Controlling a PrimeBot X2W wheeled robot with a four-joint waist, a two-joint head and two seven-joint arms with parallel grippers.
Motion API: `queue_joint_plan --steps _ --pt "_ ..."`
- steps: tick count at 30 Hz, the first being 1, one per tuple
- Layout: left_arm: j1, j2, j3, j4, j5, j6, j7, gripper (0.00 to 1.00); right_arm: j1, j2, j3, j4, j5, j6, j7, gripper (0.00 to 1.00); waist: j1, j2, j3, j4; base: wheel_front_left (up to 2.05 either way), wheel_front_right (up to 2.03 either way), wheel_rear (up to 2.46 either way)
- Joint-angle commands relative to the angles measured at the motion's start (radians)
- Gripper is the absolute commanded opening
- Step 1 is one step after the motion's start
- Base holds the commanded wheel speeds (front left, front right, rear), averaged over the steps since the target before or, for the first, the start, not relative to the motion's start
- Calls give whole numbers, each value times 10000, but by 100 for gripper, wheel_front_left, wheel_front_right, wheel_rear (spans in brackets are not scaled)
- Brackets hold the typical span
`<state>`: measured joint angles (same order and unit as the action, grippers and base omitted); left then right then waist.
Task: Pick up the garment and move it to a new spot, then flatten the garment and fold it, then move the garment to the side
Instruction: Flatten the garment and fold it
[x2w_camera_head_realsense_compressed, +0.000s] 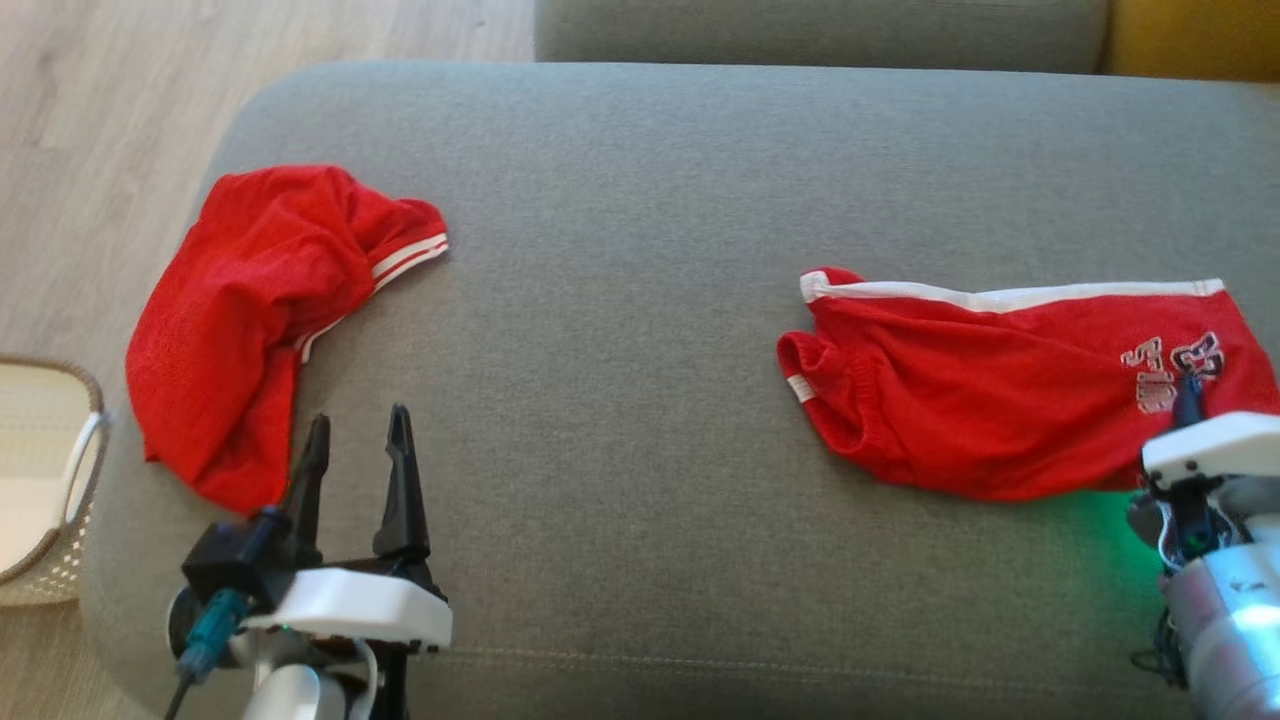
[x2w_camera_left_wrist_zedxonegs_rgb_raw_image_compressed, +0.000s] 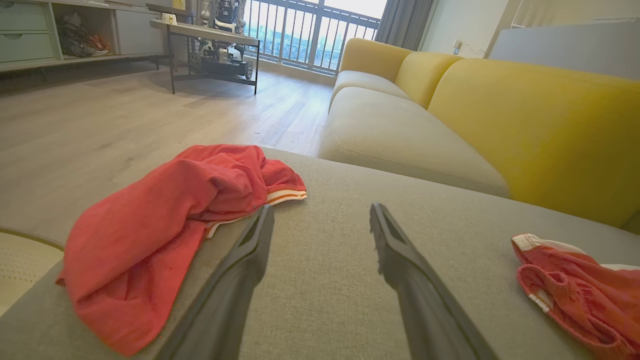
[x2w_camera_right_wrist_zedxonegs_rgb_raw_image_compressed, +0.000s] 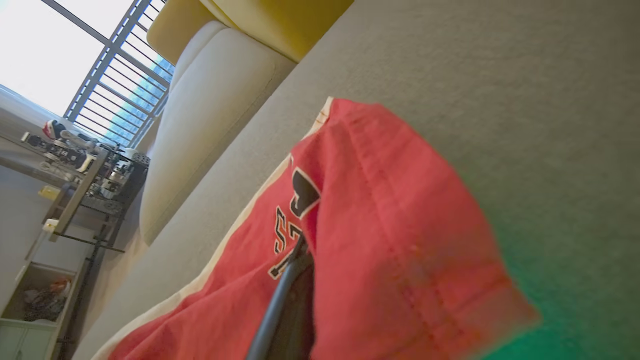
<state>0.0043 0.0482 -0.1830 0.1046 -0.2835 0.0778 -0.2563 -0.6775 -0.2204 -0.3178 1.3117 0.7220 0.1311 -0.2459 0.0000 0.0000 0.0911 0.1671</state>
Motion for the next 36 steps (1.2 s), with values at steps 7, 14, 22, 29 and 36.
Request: queue_joint_plan --steps 7,14,22,29,36 --pt "-272 20 276 -449 -62 -2 -55 100 -453 662 6 -394 -1254 -4 -154 0 0 0 -52 -122 0 0 0" --pt "-201 20 503 -601 2 16 -55 100 -308 1422 621 -1242 -1520 -4 -156 0 0 0 -207 44 0 0 0" --pt "-49 20 593 -490 44 -98 -55 100 608 1695 2610 -2968 -166 -4 605 0 0 0 -421 374 0 0 0" --pt "15 20 605 -480 58 -115 -55 100 1529 1699 4502 -3758 983 -4 778 0 0 0 -456 610 0 0 0" --pt "71 20 627 -345 69 -127 -55 100 1737 1700 5462 -3558 1020 -4 595 100 0 0 -438 727 0 0 0"
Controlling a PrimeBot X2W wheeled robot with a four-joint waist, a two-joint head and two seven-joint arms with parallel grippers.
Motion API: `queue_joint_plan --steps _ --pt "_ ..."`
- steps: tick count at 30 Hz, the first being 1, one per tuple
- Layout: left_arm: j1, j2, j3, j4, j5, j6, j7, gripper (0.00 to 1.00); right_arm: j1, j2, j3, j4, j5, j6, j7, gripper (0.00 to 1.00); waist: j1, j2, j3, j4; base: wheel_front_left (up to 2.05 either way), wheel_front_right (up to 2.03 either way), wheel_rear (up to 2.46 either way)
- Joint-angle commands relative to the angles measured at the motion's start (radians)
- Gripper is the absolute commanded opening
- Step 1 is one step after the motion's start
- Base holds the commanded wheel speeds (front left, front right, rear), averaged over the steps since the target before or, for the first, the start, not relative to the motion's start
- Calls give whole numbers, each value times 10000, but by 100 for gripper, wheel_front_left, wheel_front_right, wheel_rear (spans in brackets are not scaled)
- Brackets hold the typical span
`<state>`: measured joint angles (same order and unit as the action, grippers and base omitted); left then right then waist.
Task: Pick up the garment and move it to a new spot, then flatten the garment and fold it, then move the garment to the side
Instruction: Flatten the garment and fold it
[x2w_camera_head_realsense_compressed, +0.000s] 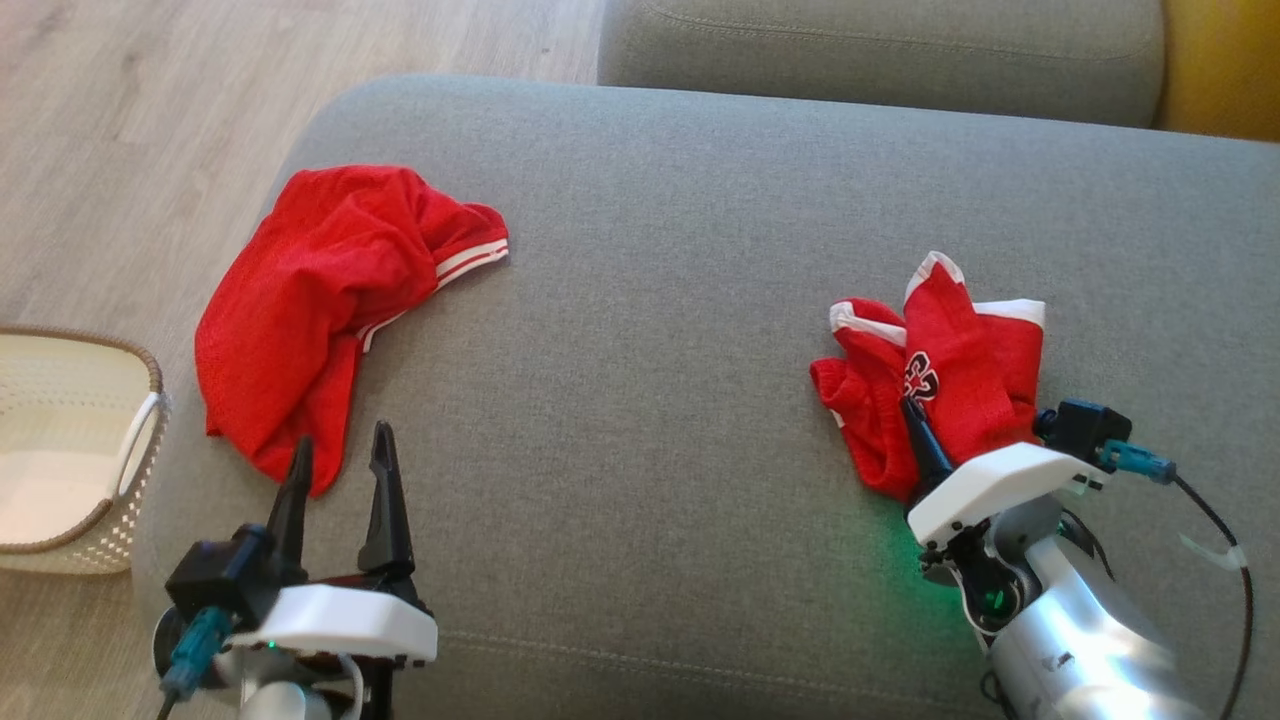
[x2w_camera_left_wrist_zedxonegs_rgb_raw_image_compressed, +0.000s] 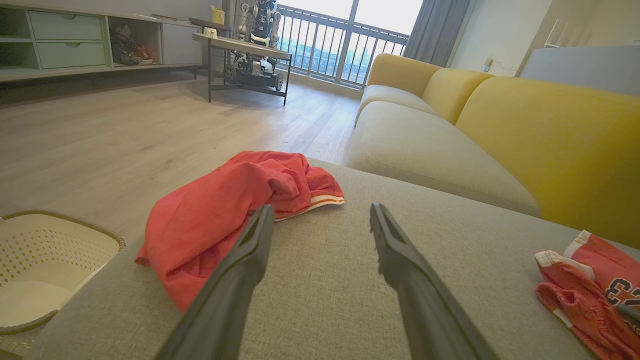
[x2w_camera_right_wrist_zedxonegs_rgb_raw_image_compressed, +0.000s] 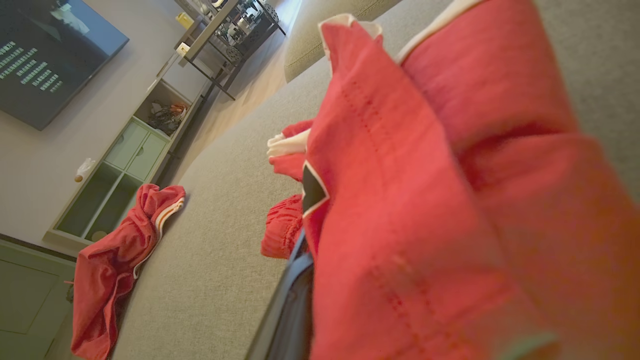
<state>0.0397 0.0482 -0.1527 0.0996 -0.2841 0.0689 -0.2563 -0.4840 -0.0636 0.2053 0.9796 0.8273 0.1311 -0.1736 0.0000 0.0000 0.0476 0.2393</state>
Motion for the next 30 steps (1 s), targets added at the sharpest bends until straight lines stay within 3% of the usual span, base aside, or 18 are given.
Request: queue_joint_plan --steps 1,13,20,30 --pt "-283 20 315 -278 74 -43 -55 100 -209 132 274 -206 1 -4 -179 100 0 0 -5 14 0 0 0" --pt "-342 20 228 -219 25 -30 -55 100 -402 133 973 -1133 -1037 -4 -844 100 0 0 217 20 0 0 0" --pt "-416 20 187 -171 42 -12 -55 100 -241 100 733 -1878 -2632 -4 -876 100 0 0 293 64 0 0 0" --pt "-428 20 210 -89 60 -25 -55 100 289 120 611 -2184 -5872 -4 -864 100 0 0 199 104 0 0 0"
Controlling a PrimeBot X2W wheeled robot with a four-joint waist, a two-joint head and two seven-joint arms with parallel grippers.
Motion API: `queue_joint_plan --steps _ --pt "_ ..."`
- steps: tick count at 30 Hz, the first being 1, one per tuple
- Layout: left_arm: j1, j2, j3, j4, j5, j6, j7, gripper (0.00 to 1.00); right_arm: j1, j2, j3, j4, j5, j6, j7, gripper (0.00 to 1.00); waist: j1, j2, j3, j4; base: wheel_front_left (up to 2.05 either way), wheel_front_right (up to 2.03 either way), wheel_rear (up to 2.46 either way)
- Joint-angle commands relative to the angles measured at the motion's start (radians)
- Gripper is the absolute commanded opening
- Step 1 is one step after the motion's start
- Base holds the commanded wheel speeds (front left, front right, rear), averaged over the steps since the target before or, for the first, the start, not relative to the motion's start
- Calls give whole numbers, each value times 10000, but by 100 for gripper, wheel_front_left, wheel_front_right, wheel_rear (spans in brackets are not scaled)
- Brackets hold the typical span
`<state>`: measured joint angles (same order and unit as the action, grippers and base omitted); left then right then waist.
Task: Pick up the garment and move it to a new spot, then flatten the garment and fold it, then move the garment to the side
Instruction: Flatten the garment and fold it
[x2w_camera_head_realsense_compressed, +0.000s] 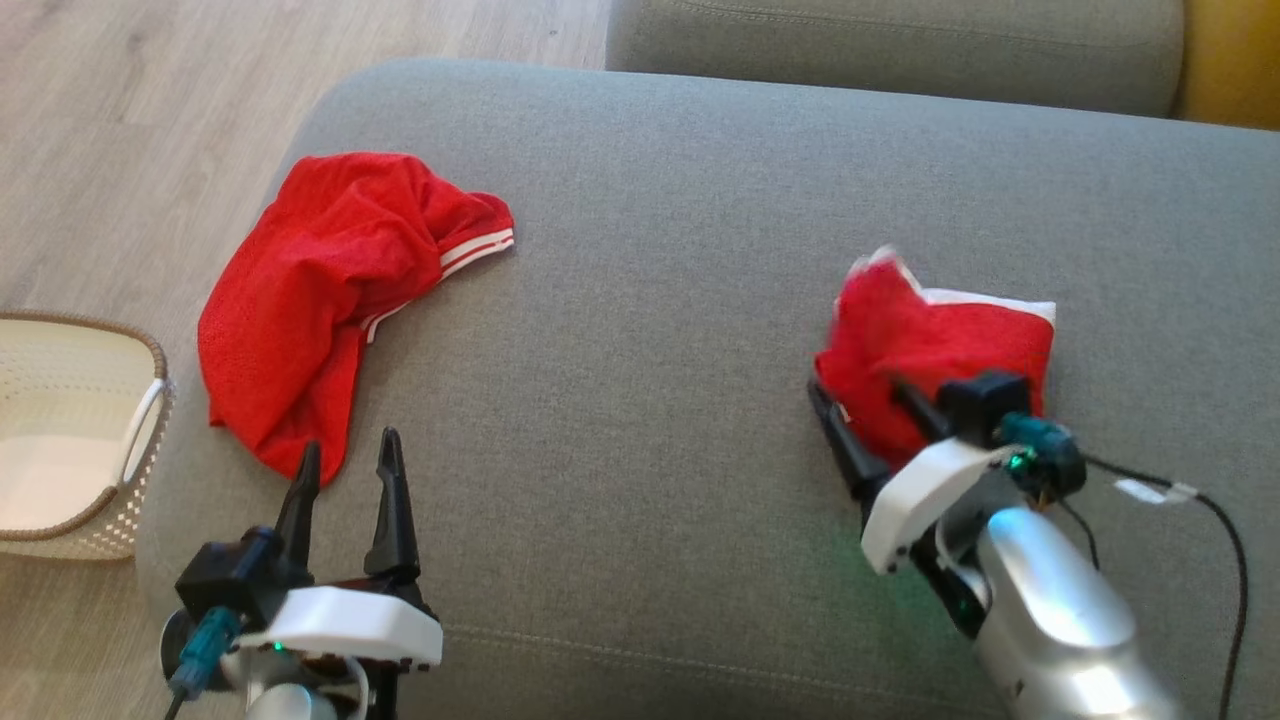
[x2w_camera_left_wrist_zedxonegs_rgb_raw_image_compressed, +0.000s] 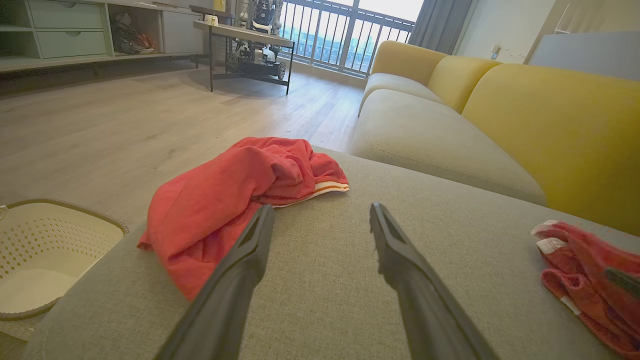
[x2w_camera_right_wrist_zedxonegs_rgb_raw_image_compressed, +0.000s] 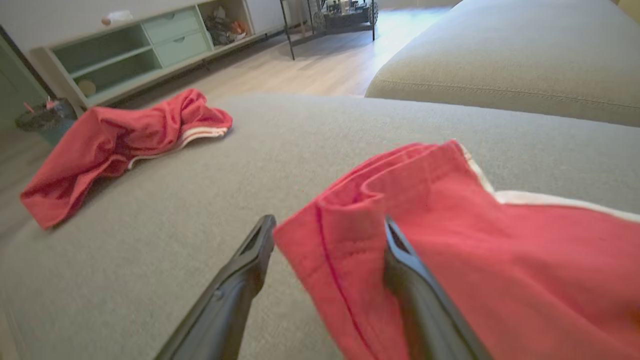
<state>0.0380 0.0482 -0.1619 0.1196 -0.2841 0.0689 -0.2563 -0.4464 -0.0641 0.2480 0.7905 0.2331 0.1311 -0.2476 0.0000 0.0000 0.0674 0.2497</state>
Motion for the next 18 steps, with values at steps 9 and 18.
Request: queue_joint_plan --steps 9,18 --pt "-353 20 297 -228 21 -22 -55 100 101 136 937 603 -726 -4 790 100 0 0 -93 -30 0 0 0" --pt "-261 20 492 -300 77 -32 -55 100 -67 137 327 -395 682 -4 368 100 0 0 -545 -629 0 0 0"
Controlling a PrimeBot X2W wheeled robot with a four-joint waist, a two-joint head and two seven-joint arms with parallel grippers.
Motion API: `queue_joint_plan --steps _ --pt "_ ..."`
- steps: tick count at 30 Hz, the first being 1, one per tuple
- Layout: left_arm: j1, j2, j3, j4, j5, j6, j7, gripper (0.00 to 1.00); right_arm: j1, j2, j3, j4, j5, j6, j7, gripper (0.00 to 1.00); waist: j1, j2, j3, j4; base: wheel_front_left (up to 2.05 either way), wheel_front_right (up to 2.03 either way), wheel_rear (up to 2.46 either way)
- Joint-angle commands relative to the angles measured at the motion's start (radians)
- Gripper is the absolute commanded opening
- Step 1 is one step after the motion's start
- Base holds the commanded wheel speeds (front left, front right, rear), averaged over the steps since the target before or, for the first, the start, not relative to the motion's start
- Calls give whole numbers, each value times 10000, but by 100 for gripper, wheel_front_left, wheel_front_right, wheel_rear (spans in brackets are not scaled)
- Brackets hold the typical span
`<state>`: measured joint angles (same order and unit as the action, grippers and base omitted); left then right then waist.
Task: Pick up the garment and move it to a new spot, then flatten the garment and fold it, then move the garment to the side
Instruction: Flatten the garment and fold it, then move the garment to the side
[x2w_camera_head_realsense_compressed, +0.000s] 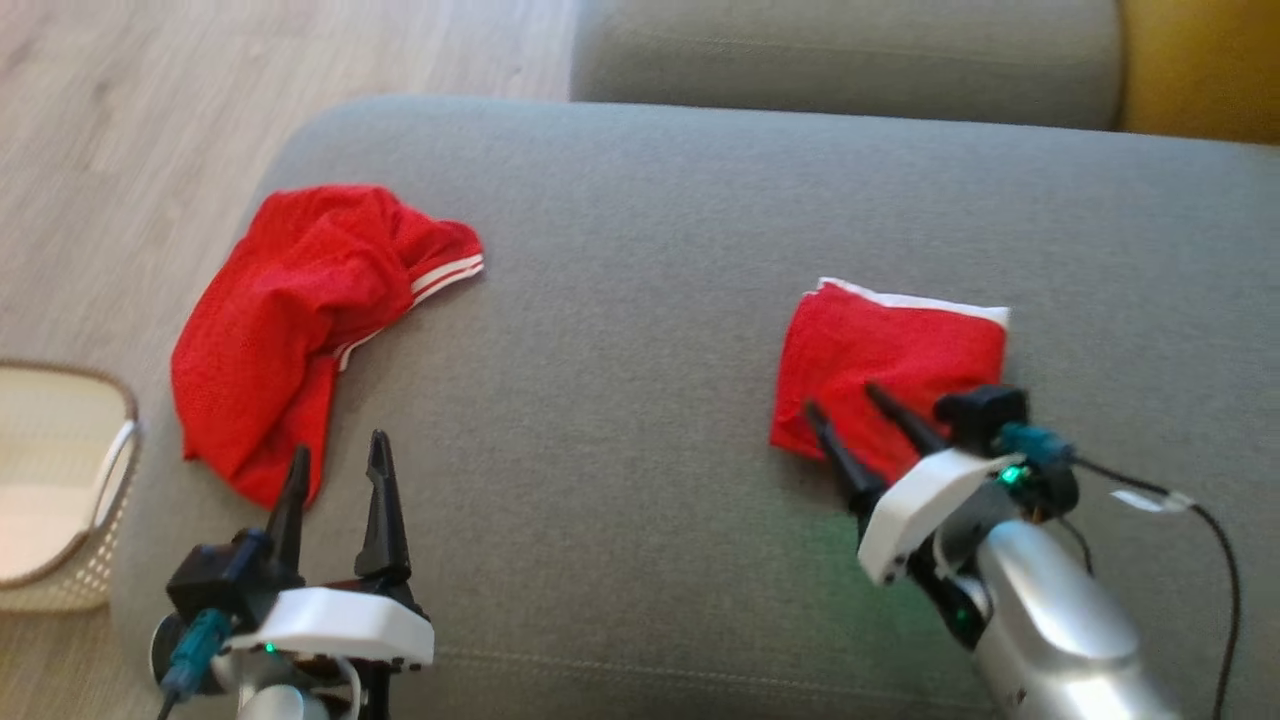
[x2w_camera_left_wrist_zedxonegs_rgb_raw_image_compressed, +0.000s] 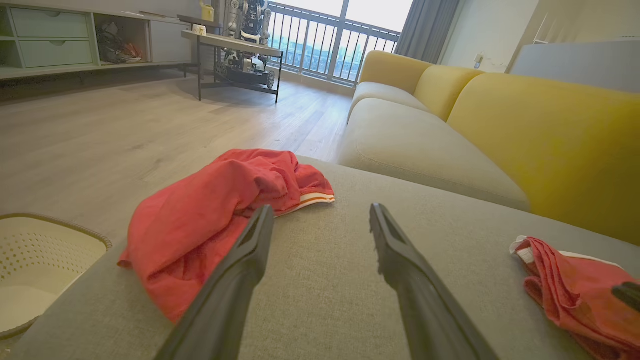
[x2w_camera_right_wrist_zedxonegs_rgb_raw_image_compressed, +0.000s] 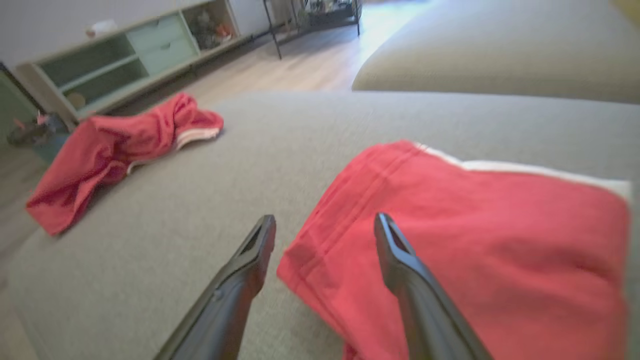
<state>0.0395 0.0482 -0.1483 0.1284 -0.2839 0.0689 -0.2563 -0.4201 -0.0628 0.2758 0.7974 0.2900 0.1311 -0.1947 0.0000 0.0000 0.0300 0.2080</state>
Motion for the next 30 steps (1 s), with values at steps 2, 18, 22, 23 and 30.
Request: queue_joint_plan --steps 2,18,22,23,30 --pt "-261 20 423 -454 74 -48 -55 100 -282 73 -256 -955 318 -4 -253 100 0 0 -309 -430 0 0 0" --pt "-117 20 244 -855 231 -31 -55 100 2226 -194 -2967 -5291 -1044 -4 -638 100 0 0 -421 -1875 0 0 0" --pt "-4 20 115 -725 319 -88 -55 100 2731 -8 -3140 -5572 -1296 -4 -645 100 0 0 -385 -2027 0 0 0" --pt "20 20 89 -699 333 -90 -55 100 2792 19 -3139 -5587 -1334 -4 -646 100 0 0 -377 -2047 0 0 0" --pt "-36 20 -125 -632 337 -72 -55 100 2706 106 -3232 -5322 -1158 -4 -469 100 0 0 -269 -1964 0 0 0"
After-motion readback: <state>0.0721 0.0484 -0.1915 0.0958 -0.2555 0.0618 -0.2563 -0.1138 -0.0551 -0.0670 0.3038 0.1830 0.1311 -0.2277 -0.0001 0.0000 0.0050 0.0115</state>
